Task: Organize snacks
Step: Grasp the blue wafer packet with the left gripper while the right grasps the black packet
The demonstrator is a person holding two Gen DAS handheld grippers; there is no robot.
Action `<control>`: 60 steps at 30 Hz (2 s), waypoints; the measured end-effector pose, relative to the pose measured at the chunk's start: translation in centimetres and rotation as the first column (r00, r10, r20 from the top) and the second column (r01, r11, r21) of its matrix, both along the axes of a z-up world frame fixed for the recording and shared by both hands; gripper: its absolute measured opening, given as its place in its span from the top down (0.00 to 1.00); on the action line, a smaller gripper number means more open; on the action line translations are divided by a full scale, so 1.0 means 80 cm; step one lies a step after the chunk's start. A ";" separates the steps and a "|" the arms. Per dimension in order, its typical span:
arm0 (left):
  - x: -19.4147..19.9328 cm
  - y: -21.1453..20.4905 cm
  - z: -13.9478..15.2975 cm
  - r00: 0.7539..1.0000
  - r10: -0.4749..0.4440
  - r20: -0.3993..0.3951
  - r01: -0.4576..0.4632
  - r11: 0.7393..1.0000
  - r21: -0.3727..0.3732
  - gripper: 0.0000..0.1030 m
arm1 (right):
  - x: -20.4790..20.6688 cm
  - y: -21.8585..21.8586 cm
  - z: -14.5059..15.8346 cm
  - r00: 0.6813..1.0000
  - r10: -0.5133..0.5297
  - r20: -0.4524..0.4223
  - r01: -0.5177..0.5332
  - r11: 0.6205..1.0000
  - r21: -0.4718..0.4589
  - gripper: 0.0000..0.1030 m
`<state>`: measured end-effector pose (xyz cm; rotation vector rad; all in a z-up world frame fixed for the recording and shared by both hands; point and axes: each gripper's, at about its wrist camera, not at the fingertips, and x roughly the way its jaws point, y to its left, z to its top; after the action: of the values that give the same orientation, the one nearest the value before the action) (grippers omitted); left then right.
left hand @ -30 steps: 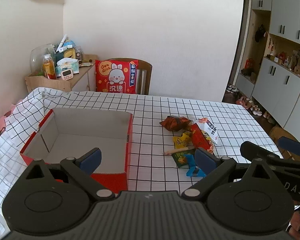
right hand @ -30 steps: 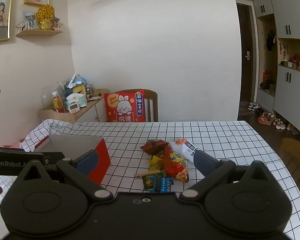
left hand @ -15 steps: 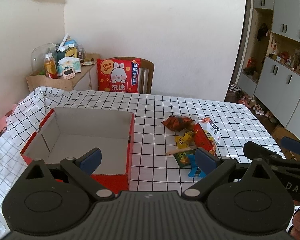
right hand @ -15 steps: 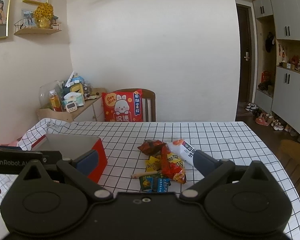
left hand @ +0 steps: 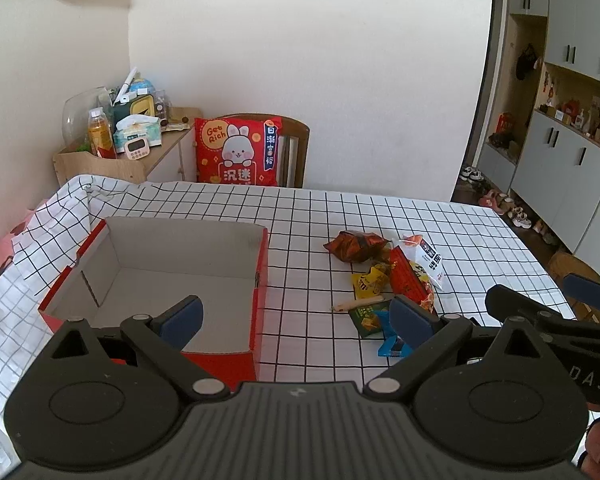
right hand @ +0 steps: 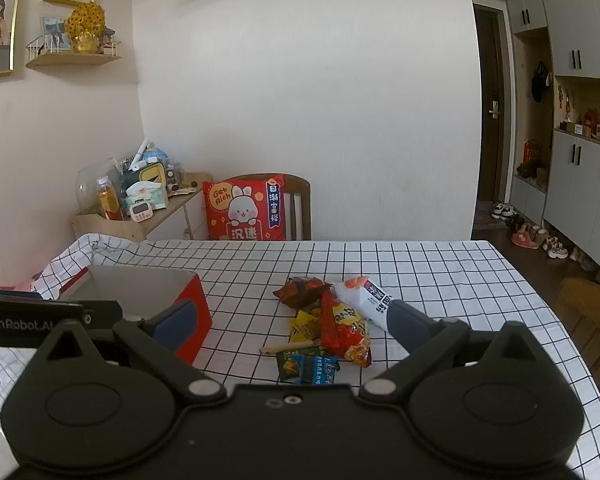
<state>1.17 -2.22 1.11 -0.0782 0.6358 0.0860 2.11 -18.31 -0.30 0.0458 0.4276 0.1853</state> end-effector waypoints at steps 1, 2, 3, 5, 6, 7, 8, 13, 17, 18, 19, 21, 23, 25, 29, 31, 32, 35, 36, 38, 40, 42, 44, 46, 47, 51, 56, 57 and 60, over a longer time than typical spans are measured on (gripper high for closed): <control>0.002 -0.001 -0.001 1.000 -0.003 -0.002 0.003 1.000 0.000 0.03 | 0.001 -0.001 -0.001 1.000 0.001 -0.002 -0.001 1.000 -0.001 0.02; 0.004 -0.004 -0.002 1.000 -0.005 -0.005 0.005 1.000 0.000 0.03 | 0.002 -0.002 -0.002 1.000 0.000 -0.003 0.000 1.000 -0.004 0.02; 0.006 -0.007 -0.003 1.000 -0.009 -0.008 0.009 1.000 0.000 0.03 | 0.003 -0.003 -0.003 1.000 -0.001 -0.005 0.001 1.000 -0.007 0.02; 0.011 -0.014 -0.007 1.000 -0.018 -0.020 0.018 1.000 0.002 0.03 | 0.006 -0.007 -0.004 1.000 -0.004 -0.012 0.004 1.000 -0.011 0.02; 0.015 -0.018 -0.010 0.999 -0.024 -0.030 0.024 1.000 0.003 0.03 | 0.007 -0.010 -0.005 1.000 -0.008 -0.015 0.008 1.000 -0.013 0.02; 0.019 -0.022 -0.013 0.999 -0.028 -0.041 0.028 1.000 0.003 0.03 | 0.009 -0.013 -0.007 1.000 -0.013 -0.022 0.013 1.000 -0.014 0.01; 0.023 -0.024 -0.017 0.998 -0.032 -0.054 0.032 0.999 0.000 0.03 | 0.012 -0.018 -0.010 0.999 -0.020 -0.033 0.019 1.000 -0.014 0.01; 0.045 -0.038 -0.037 0.993 -0.038 -0.114 0.034 0.999 -0.033 0.03 | 0.027 -0.043 -0.025 0.994 -0.069 -0.090 0.068 0.998 -0.016 0.01; 0.066 -0.053 -0.058 0.985 -0.040 -0.167 0.035 0.999 -0.031 0.03 | 0.044 -0.064 -0.047 0.984 -0.102 -0.149 0.099 0.995 -0.024 0.01; 0.071 -0.057 -0.064 0.983 -0.041 -0.177 0.037 0.999 -0.027 0.03 | 0.047 -0.069 -0.053 0.981 -0.106 -0.162 0.104 0.994 -0.023 0.01; 0.077 -0.062 -0.070 0.982 -0.041 -0.184 0.039 0.999 -0.019 0.03 | 0.051 -0.075 -0.059 0.979 -0.108 -0.174 0.106 0.994 -0.021 0.02; 0.089 -0.073 -0.080 0.980 -0.046 -0.193 0.049 0.999 0.008 0.03 | 0.062 -0.086 -0.070 0.972 -0.111 -0.207 0.108 0.994 -0.023 0.03; 0.102 -0.086 -0.091 0.980 -0.057 -0.189 0.066 0.997 0.043 0.03 | 0.073 -0.101 -0.082 0.966 -0.116 -0.232 0.113 0.993 -0.026 0.04; 0.115 -0.100 -0.102 0.980 -0.074 -0.183 0.089 0.993 0.075 0.03 | 0.085 -0.111 -0.094 0.959 -0.125 -0.254 0.119 0.992 -0.039 0.06; 0.147 -0.122 -0.128 0.971 -0.096 -0.219 0.118 0.989 0.089 0.03 | 0.114 -0.123 -0.120 0.953 -0.094 -0.289 0.080 0.995 -0.060 0.09; 0.163 -0.130 -0.141 0.963 -0.109 -0.247 0.132 0.988 0.078 0.03 | 0.127 -0.126 -0.133 0.949 -0.061 -0.310 0.040 0.997 -0.072 0.09; 0.172 -0.134 -0.148 0.959 -0.113 -0.260 0.136 0.988 0.072 0.03 | 0.131 -0.127 -0.138 0.946 -0.042 -0.321 0.015 0.996 -0.084 0.10; 0.194 -0.140 -0.168 0.947 -0.106 -0.302 0.129 0.990 0.057 0.03 | 0.148 -0.125 -0.157 0.935 0.025 -0.355 -0.069 0.992 -0.110 0.10; 0.201 -0.142 -0.174 0.943 -0.101 -0.316 0.123 0.991 0.050 0.03 | 0.152 -0.125 -0.161 0.930 0.034 -0.366 -0.084 0.989 -0.122 0.10; 0.212 -0.147 -0.184 0.936 -0.098 -0.338 0.117 0.992 0.037 0.03 | 0.162 -0.125 -0.172 0.918 0.057 -0.392 -0.116 0.985 -0.130 0.11; 0.222 -0.152 -0.192 0.931 -0.098 -0.351 0.118 0.992 0.038 0.04 | 0.171 -0.127 -0.180 0.911 0.072 -0.407 -0.137 0.981 -0.134 0.12; 0.230 -0.157 -0.200 0.926 -0.095 -0.365 0.117 0.992 0.038 0.04 | 0.178 -0.127 -0.187 0.907 0.082 -0.413 -0.153 0.978 -0.140 0.12; 0.235 -0.162 -0.206 0.923 -0.098 -0.372 0.123 0.991 0.043 0.06 | 0.186 -0.127 -0.192 0.901 0.091 -0.424 -0.166 0.975 -0.144 0.13; 0.241 -0.166 -0.212 0.920 -0.104 -0.378 0.133 0.990 0.050 0.07 | 0.190 -0.126 -0.196 0.892 0.110 -0.439 -0.187 0.973 -0.136 0.13; 0.243 -0.167 -0.214 0.918 -0.106 -0.383 0.135 0.990 0.050 0.07 | 0.193 -0.126 -0.199 0.887 0.115 -0.446 -0.193 0.972 -0.133 0.15; 0.255 -0.166 -0.225 0.903 -0.094 -0.419 0.124 0.991 0.045 0.27 | 0.201 -0.124 -0.207 0.877 0.109 -0.468 -0.195 0.971 -0.139 0.23; 0.256 -0.164 -0.228 0.896 -0.109 -0.431 0.127 0.992 0.013 0.43 | 0.198 -0.121 -0.208 0.879 0.105 -0.466 -0.196 0.969 -0.151 0.35; 0.256 -0.164 -0.228 0.896 -0.114 -0.430 0.130 0.991 0.008 0.50 | 0.198 -0.121 -0.207 0.880 0.106 -0.464 -0.198 0.968 -0.155 0.35; 0.254 -0.167 -0.225 0.896 -0.122 -0.427 0.143 0.990 0.016 0.61 | 0.195 -0.117 -0.204 0.883 0.109 -0.456 -0.204 0.965 -0.165 0.41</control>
<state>21.52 -15.61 -16.92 0.0324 1.0750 -0.0162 17.70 -27.70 -16.59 -0.1582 0.9094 0.2911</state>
